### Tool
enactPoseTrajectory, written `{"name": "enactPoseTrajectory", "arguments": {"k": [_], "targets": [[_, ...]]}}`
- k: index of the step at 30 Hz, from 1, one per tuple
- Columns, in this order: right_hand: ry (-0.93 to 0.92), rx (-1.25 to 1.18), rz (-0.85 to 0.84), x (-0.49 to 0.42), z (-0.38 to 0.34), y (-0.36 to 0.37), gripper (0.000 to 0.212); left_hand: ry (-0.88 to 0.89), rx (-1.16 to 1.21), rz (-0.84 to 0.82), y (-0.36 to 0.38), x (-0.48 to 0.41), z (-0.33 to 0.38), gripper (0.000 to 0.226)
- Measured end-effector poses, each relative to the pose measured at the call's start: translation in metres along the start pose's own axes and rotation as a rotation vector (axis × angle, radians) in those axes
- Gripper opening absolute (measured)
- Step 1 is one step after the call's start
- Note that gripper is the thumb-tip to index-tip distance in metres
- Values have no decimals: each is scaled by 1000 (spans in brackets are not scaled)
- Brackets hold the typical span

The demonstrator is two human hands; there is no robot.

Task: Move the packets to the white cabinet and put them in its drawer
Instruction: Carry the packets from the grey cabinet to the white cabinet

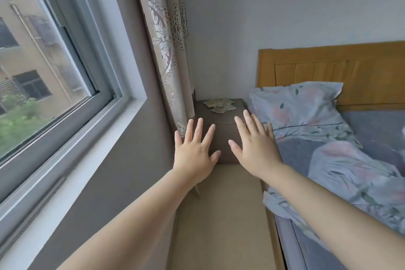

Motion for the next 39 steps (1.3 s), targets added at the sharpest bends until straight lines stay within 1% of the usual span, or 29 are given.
{"name": "enactPoseTrajectory", "arguments": {"k": [5,10,15,17,21,27,30,33,39], "targets": [[20,34,-70,-110,29,82,65,52,9,-26,61,-125,-32,73],[90,67,-117,-250,60,168,64,72,66,-62,126,-279,-70,72],[173,50,-223,-391,96,238,65,72,73,-145,179,-440,-102,70],[195,35,-256,-437,111,259,64,68,92,-172,197,-495,-109,69],[202,34,-260,-515,146,306,64,65,116,-224,242,-589,-113,68],[151,15,-316,-629,199,413,64,-28,185,-297,338,-712,-127,69],[111,-17,-355,-693,224,480,64,-117,261,-319,393,-778,-141,71],[71,-55,-456,-741,240,544,62,-246,319,-380,446,-830,-157,72],[1,-41,-671,-790,251,661,62,-367,365,-518,546,-885,-190,71]]}}
Point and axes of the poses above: each hand's wrist, its own x-axis away from the middle knuckle, its own y-axis out of the palm, z = x × y, the point moved 7 cm from there along -x, towards the middle knuckle, and after that the axes turned 9 degrees about x, right-handed, at the moved point
